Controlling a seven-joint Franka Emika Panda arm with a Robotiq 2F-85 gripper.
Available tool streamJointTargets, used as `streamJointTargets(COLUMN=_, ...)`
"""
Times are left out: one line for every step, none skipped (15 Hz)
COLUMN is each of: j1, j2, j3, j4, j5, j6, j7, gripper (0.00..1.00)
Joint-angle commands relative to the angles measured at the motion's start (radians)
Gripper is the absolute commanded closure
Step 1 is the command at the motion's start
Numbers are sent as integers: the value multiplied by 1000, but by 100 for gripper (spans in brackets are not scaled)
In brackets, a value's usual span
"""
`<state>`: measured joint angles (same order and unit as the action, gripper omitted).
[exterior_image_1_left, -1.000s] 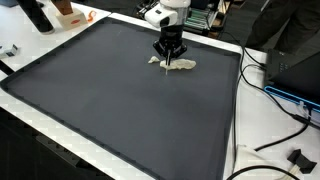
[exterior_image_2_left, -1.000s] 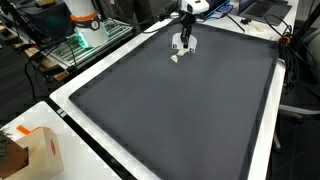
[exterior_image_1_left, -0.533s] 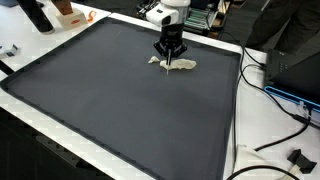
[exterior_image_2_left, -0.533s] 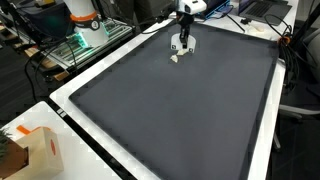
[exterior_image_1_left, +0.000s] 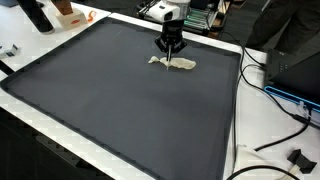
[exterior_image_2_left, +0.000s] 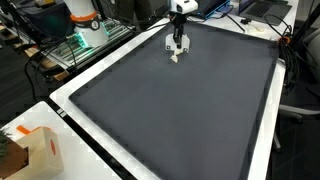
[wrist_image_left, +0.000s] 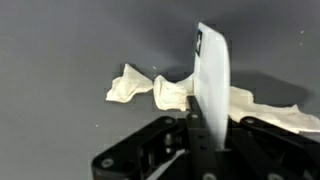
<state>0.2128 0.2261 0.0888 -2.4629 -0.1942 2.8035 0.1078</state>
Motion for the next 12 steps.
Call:
streamJointTargets(j1=22, j2=-8, j3=-23, j4=-55, j5=-57, j6=-36, j7=37, gripper=99)
streamJointTargets(j1=21, j2=10, j3=-22, j4=-36, j5=-62, j6=-16, j7=32, gripper=99)
streamJointTargets(j1=19, j2=30, j3=-18, j4=-16, j5=-59, j6=5, j7=25, gripper=99)
streamJointTargets(j1=20, j2=46, j3=-19, j4=0, j5=-67, j6=18, j7=22, gripper=99)
streamJointTargets(j1=18, j2=69, j3=-16, j4=22, j5=-64, j6=39, j7=16, gripper=99)
streamJointTargets(j1=17, j2=85, j3=-15, j4=40, j5=-62, j6=54, j7=10, gripper=99)
streamJointTargets(j1=18, j2=92, j3=-17, j4=53, j5=-63, j6=62, j7=12, gripper=99)
streamJointTargets(j1=19, j2=98, j3=-16, j4=66, j5=-59, j6=60, j7=8, gripper=99)
streamJointTargets(j1=21, j2=102, j3=-16, j4=79, j5=-59, j6=55, j7=5, gripper=99)
streamJointTargets(j1=24, j2=107, j3=-17, j4=95, j5=-59, j6=43, j7=3, gripper=99)
streamJointTargets(j1=25, j2=114, j3=-18, j4=112, j5=-57, j6=33, j7=3, gripper=99)
streamJointTargets(j1=25, j2=124, j3=-17, j4=127, j5=-52, j6=32, j7=-2, gripper=99)
